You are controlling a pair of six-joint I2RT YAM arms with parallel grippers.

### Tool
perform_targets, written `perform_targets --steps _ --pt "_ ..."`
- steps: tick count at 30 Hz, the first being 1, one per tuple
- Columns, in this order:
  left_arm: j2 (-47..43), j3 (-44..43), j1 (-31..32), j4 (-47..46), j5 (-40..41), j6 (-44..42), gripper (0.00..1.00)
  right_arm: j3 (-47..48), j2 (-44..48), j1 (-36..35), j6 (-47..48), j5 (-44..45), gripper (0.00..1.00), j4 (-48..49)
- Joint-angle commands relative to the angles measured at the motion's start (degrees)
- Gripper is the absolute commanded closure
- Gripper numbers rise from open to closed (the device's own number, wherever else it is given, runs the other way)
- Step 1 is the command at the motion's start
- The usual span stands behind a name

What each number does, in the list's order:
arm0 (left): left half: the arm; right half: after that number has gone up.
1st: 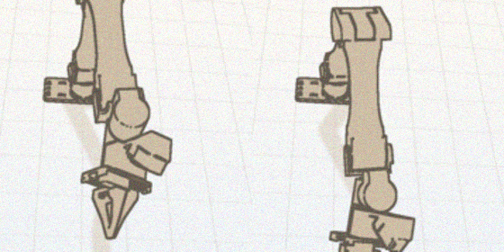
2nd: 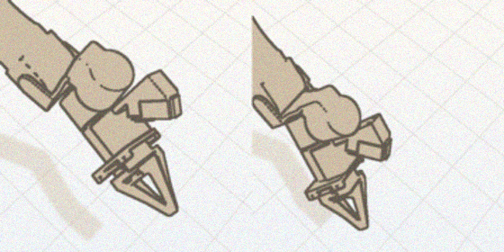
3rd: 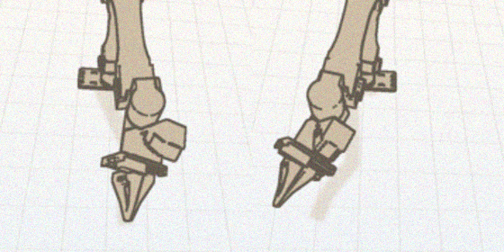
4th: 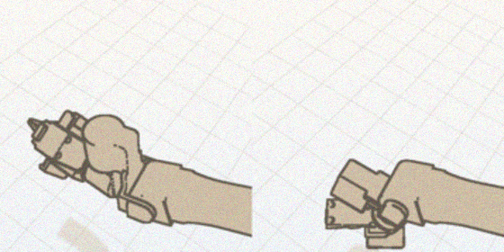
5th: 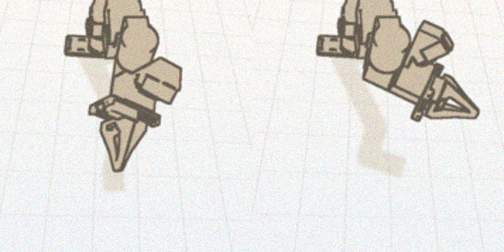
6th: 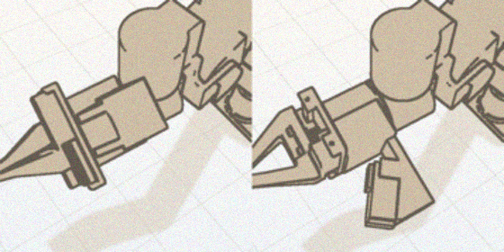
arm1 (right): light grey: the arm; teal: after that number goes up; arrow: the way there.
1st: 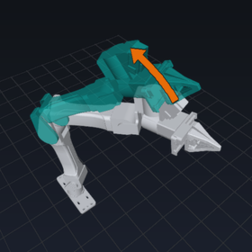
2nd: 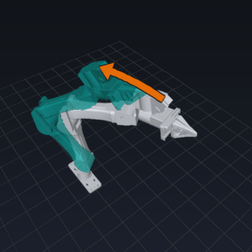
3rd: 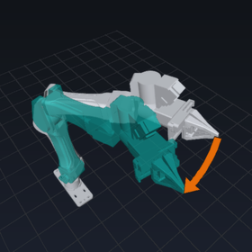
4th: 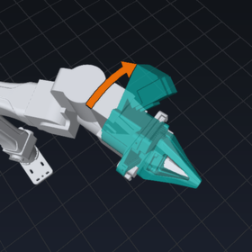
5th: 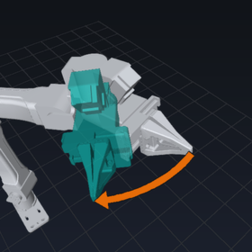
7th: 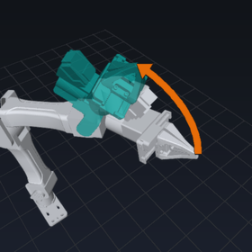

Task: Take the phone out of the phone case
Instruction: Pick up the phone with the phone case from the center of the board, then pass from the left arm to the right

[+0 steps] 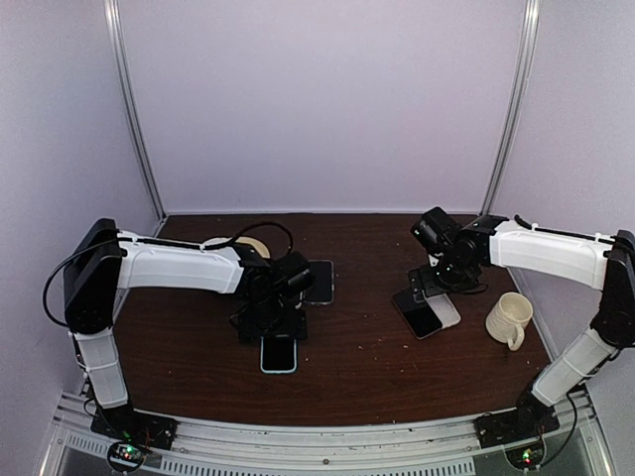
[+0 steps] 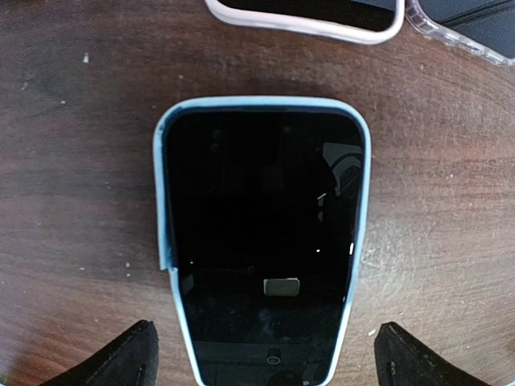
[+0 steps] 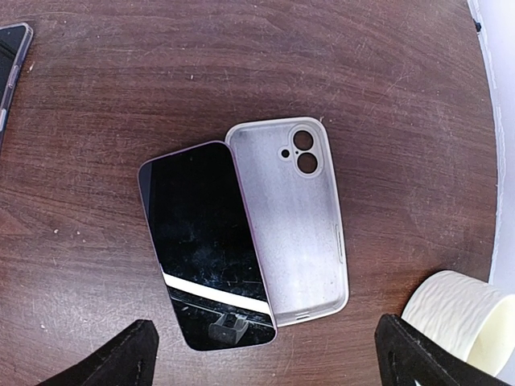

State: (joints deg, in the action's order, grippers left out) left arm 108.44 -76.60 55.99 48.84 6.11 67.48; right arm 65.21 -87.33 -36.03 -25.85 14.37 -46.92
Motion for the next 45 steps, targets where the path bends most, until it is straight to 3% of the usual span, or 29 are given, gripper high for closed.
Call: perform_targets --steps 1,16,19,24,31,34,45 --pt "1.2 1.4 0.3 -2.9 -1.2 0.8 0.02 -0.1 1.5 0.1 0.4 0.6 0.00 0.2" --pt "5.1 2.3 1.2 -3.6 -1.8 2.0 0.05 0.0 0.5 0.0 0.4 0.8 0.01 0.2" --pt "5.1 3.4 1.2 -5.4 -1.9 2.3 0.11 0.0 0.7 0.0 0.7 1.0 0.01 -0.1" --pt "4.7 4.5 1.2 -7.1 -0.9 0.3 0.31 0.2 1.4 0.0 0.8 1.1 0.01 -0.9" --pt "-4.3 5.8 1.2 -11.2 5.1 -16.2 0.45 0.8 5.3 0.0 2.3 -3.2 0.01 -1.0" --pt "-8.4 5.2 1.2 -11.0 8.8 -24.4 0.46 1.2 7.2 0.0 2.9 -5.5 0.01 -0.9" --pt "-23.2 2.7 1.2 -14.6 9.7 -57.3 0.52 3.4 13.2 0.0 5.0 -17.3 0.01 1.9"
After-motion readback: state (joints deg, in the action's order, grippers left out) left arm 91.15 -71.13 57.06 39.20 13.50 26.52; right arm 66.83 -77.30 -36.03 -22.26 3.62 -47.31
